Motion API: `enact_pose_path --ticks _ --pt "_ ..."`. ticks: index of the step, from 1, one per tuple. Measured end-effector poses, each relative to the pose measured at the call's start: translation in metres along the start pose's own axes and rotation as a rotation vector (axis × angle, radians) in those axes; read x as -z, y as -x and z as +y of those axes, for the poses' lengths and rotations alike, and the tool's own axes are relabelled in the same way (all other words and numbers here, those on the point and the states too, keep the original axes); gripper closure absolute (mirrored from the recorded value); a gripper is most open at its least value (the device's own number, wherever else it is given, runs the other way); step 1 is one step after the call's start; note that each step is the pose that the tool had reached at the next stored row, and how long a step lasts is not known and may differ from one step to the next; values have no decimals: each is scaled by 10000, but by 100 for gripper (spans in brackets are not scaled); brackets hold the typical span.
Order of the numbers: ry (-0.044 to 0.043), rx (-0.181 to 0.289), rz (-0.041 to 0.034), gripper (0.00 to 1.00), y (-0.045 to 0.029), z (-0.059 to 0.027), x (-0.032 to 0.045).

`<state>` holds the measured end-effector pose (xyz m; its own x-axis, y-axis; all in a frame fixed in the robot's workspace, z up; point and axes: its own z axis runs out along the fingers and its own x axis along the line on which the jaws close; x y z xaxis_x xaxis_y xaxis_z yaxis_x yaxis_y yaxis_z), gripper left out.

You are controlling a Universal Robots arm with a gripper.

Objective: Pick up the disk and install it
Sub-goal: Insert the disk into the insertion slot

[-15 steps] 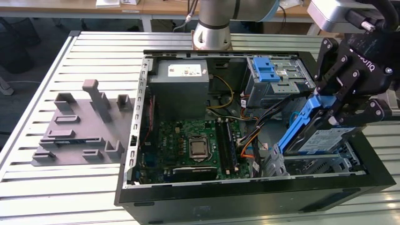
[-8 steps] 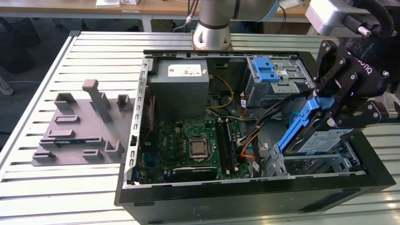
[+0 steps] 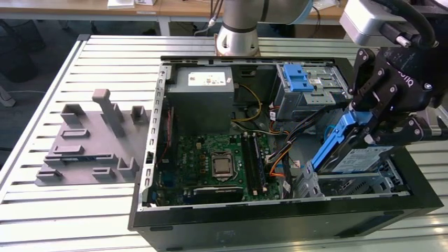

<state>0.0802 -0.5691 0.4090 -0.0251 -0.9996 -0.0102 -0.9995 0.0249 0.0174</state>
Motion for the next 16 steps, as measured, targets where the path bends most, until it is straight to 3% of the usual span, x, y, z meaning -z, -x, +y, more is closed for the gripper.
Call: enact_pose_path --ticks 16 --pt "0 0 0 63 -1 -2 -99"
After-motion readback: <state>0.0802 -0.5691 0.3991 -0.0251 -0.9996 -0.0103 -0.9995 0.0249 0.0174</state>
